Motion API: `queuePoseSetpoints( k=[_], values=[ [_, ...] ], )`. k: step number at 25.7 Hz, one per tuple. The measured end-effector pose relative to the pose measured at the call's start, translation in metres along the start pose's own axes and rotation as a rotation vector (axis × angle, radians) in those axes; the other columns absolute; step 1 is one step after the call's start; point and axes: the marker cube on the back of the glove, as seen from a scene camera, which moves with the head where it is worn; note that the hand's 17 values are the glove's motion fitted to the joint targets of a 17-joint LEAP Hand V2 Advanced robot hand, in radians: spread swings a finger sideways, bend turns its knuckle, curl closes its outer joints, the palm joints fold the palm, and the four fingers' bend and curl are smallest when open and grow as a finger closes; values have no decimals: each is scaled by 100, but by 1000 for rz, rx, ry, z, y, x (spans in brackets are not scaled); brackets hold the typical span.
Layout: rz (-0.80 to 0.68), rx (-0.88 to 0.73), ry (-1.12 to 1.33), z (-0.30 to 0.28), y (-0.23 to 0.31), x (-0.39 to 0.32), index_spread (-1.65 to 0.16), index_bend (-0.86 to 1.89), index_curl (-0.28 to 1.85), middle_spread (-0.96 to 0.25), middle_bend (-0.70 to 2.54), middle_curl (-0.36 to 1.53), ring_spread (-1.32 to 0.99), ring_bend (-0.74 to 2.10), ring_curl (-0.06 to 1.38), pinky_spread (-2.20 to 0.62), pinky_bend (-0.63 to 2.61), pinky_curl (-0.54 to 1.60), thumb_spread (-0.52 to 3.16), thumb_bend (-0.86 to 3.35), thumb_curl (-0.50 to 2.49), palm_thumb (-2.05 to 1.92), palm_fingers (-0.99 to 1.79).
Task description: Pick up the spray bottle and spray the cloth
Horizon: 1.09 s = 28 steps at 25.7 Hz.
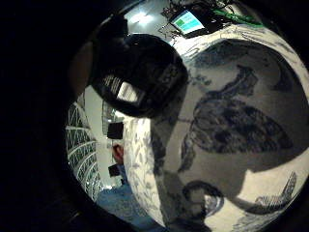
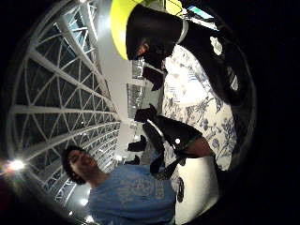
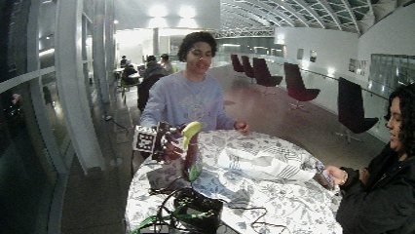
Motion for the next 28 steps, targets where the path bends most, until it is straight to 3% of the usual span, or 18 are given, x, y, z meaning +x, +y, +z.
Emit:
queuePoseSetpoints(
  k=[9,12,17,22,28],
  values=[
    [39,55,27,26,-40,12,-37,12,16,0,37,40,6,31,31,20,38,35,98,-4,31,52,36],
    [44,108,12,38,-43,12,-37,16,18,-1,45,42,6,32,31,22,21,31,96,-5,30,50,34],
    [21,165,42,48,-49,16,-34,27,25,-3,48,42,6,30,29,24,9,25,95,-2,31,51,46],
    [-21,192,64,50,-55,19,-31,33,30,-4,48,42,4,36,31,27,8,20,97,13,39,80,61],
    [-62,75,59,50,-65,8,-28,24,32,-8,46,43,0,53,36,28,13,20,83,12,46,91,80]
  ],
)
